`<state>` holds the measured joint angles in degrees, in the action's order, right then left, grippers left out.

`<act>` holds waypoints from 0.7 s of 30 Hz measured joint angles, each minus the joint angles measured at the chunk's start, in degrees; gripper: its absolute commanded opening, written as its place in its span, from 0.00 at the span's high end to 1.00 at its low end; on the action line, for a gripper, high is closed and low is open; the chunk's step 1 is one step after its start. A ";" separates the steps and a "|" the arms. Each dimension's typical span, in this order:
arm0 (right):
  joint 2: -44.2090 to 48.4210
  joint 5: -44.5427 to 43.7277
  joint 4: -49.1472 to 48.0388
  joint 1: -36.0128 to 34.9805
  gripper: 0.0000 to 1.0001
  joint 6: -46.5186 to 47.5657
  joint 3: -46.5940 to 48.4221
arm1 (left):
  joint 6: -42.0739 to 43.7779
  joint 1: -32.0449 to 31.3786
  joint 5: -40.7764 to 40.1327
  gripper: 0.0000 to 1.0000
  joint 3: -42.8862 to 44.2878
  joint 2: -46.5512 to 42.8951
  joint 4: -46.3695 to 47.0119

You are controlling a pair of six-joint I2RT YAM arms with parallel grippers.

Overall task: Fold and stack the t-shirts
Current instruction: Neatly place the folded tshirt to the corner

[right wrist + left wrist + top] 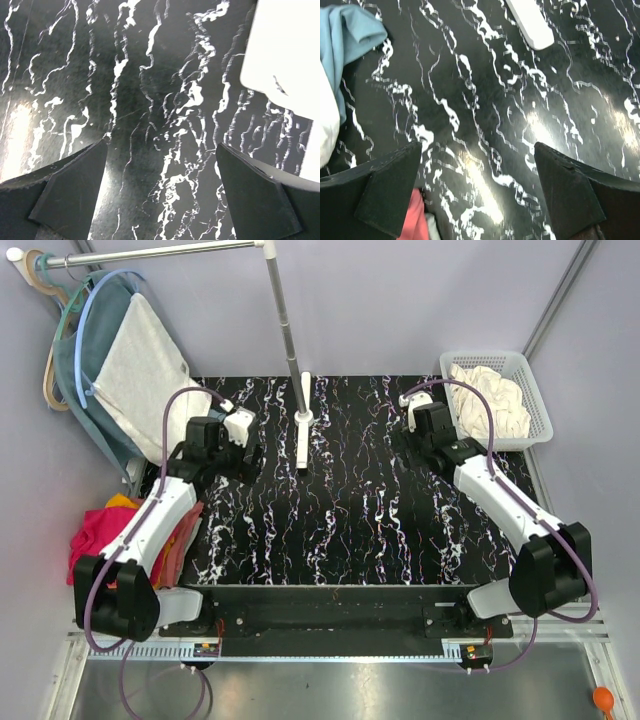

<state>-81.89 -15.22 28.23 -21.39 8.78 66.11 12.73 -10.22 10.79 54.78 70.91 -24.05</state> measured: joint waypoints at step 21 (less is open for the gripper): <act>2.51 -3.43 -3.58 0.00 0.00 -0.04 -2.01 | -0.09 -6.64 -8.26 0.01 2.75 6.03 11.93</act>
<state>-79.37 -18.65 24.64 -21.39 8.73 64.10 12.64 -16.86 2.52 57.54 76.95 -12.12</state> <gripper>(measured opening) 0.994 0.988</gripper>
